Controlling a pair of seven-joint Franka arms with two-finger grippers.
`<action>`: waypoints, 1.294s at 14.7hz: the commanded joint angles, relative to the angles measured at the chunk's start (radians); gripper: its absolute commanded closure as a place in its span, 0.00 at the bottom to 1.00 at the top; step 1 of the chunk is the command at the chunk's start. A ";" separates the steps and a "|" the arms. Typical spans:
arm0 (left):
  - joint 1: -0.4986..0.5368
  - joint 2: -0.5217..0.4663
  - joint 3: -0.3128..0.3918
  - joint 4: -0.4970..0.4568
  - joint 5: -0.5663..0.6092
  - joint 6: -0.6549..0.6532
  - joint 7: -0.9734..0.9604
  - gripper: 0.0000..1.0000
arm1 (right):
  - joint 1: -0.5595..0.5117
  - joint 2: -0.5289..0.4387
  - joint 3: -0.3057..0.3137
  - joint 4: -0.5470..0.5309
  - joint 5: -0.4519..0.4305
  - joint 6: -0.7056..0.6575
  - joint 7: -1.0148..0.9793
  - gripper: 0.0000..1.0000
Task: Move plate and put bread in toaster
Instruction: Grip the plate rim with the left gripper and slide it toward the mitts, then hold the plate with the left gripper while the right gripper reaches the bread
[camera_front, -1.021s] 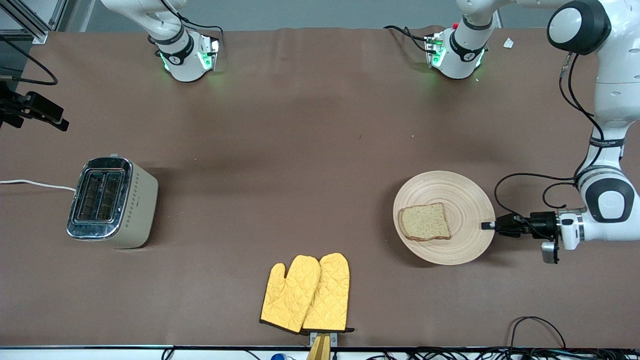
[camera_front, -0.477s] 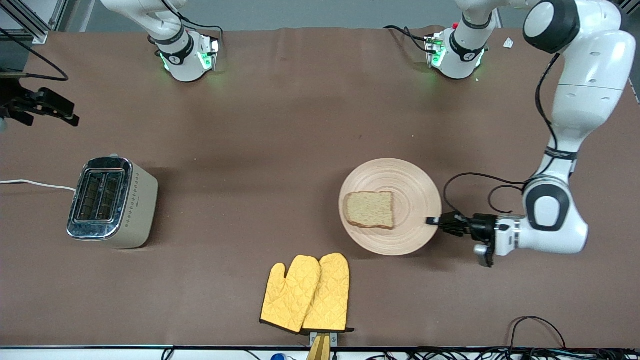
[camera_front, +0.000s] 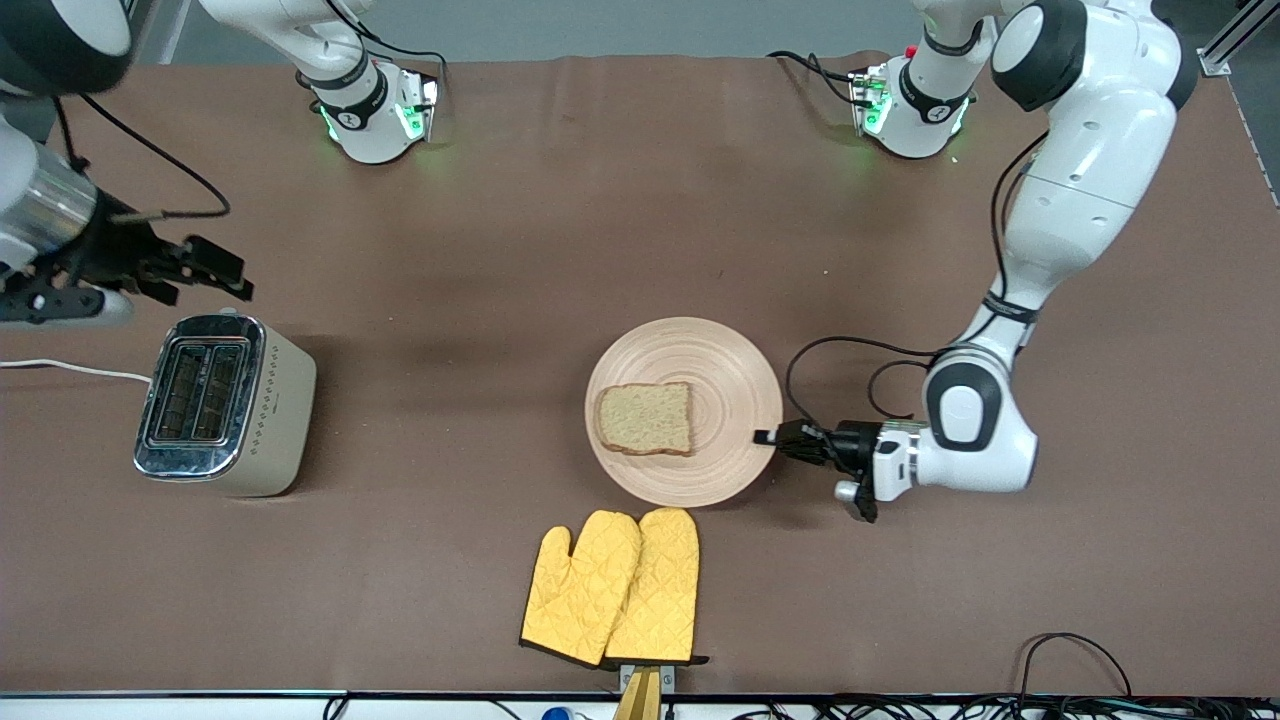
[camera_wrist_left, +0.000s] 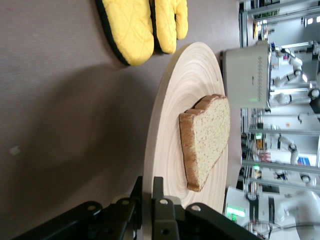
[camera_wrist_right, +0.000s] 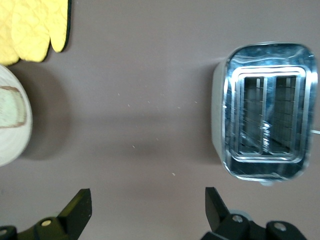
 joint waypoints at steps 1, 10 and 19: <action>-0.045 0.005 -0.004 -0.008 -0.101 0.054 0.015 1.00 | 0.052 -0.011 -0.001 -0.106 0.029 0.129 0.091 0.00; -0.108 0.043 -0.004 -0.008 -0.141 0.134 0.034 0.96 | 0.266 0.202 -0.002 -0.140 0.024 0.448 0.306 0.07; -0.081 -0.001 0.036 0.002 -0.078 0.137 -0.017 0.00 | 0.409 0.450 -0.002 -0.056 0.024 0.665 0.421 0.20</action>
